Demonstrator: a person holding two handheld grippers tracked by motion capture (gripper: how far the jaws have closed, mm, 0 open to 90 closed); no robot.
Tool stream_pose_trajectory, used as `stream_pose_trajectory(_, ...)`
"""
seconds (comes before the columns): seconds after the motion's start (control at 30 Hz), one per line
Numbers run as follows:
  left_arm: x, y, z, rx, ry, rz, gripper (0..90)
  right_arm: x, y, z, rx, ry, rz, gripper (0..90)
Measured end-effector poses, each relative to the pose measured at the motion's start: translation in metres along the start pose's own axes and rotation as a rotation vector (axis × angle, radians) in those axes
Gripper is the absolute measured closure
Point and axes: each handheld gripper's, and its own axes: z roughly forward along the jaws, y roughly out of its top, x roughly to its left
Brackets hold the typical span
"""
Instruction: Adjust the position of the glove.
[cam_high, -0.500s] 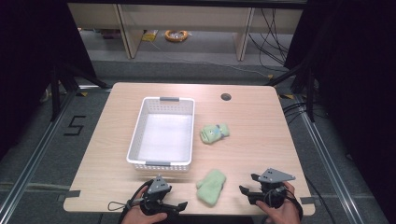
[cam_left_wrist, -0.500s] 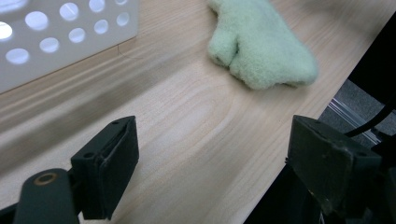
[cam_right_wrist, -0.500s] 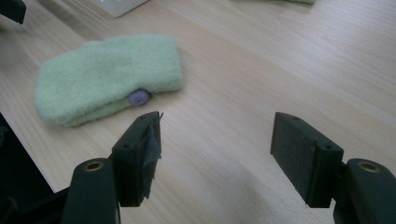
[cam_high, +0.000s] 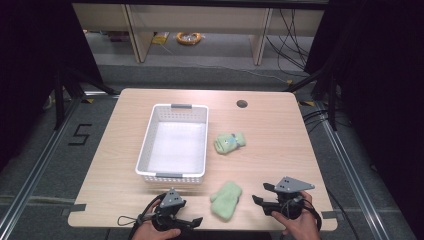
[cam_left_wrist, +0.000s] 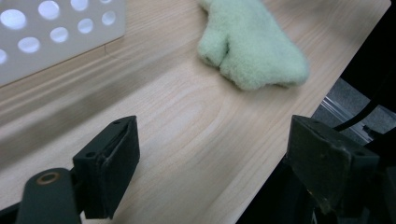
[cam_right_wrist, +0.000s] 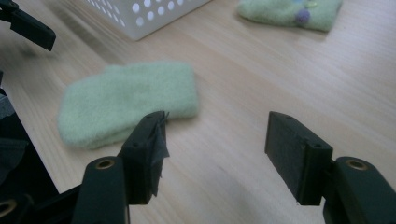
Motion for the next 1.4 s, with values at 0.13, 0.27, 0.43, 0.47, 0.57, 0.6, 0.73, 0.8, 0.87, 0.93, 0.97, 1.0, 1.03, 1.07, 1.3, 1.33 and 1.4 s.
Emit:
stream_pose_trajectory(0.13, -0.003, 0.003, 0.002, -0.012, -0.026, -0.021, 19.6, 0.000, 0.008, 0.007, -0.012, 0.024, -0.057, 44.7)
stream_pose_trajectory(0.27, -0.009, 0.007, 0.005, -0.042, -0.044, -0.023, 22.6, 0.004, 0.015, 0.013, -0.010, 0.037, -0.093, 50.1)
stream_pose_trajectory(0.43, -0.016, 0.013, 0.013, -0.040, -0.060, -0.007, 27.1, 0.004, 0.031, 0.026, 0.020, 0.052, -0.137, 57.2)
stream_pose_trajectory(0.47, -0.018, 0.015, 0.015, -0.032, -0.066, -0.005, 28.0, 0.004, 0.034, 0.030, 0.023, 0.056, -0.145, 57.8)
stream_pose_trajectory(0.57, -0.022, 0.018, 0.020, -0.030, -0.057, 0.006, 31.1, 0.004, 0.041, 0.037, 0.031, 0.067, -0.143, 59.9)
stream_pose_trajectory(0.6, -0.024, 0.021, 0.024, -0.024, -0.059, 0.021, 32.0, 0.004, 0.050, 0.047, 0.033, 0.082, -0.158, 61.4)
stream_pose_trajectory(0.73, -0.028, 0.029, 0.032, -0.016, -0.062, 0.048, 36.1, 0.005, 0.058, 0.063, 0.064, 0.099, -0.166, 63.7)
stream_pose_trajectory(0.8, -0.030, 0.031, 0.037, -0.016, -0.073, 0.049, 37.6, 0.006, 0.060, 0.070, 0.090, 0.108, -0.163, 65.1)
stream_pose_trajectory(0.87, -0.032, 0.032, 0.043, 0.002, -0.065, 0.049, 39.2, 0.005, 0.061, 0.075, 0.104, 0.111, -0.162, 66.5)
stream_pose_trajectory(0.93, -0.035, 0.032, 0.046, 0.014, -0.056, 0.050, 39.4, 0.004, 0.061, 0.079, 0.124, 0.118, -0.146, 67.6)
stream_pose_trajectory(0.97, -0.034, 0.032, 0.047, 0.029, -0.051, 0.066, 39.3, 0.003, 0.060, 0.081, 0.125, 0.115, -0.147, 67.8)
stream_pose_trajectory(1.0, -0.034, 0.032, 0.048, 0.032, -0.045, 0.071, 39.2, 0.002, 0.060, 0.083, 0.134, 0.119, -0.147, 67.8)
stream_pose_trajectory(1.03, -0.034, 0.031, 0.049, 0.032, -0.044, 0.066, 40.0, 0.002, 0.058, 0.086, 0.134, 0.118, -0.141, 68.3)
stream_pose_trajectory(1.07, -0.031, 0.031, 0.049, 0.052, -0.030, 0.090, 41.8, 0.002, 0.057, 0.090, 0.132, 0.121, -0.141, 68.5)
stream_pose_trajectory(1.3, -0.024, 0.030, 0.047, 0.063, -0.027, 0.095, 63.9, 0.001, 0.052, 0.096, 0.191, 0.144, -0.117, 72.0)
stream_pose_trajectory(1.33, -0.023, 0.030, 0.047, 0.070, -0.026, 0.099, 67.5, 0.001, 0.052, 0.096, 0.196, 0.147, -0.111, 73.9)
stream_pose_trajectory(1.4, -0.021, 0.029, 0.048, 0.057, -0.030, 0.074, 73.5, 0.002, 0.051, 0.097, 0.190, 0.150, -0.113, 78.8)
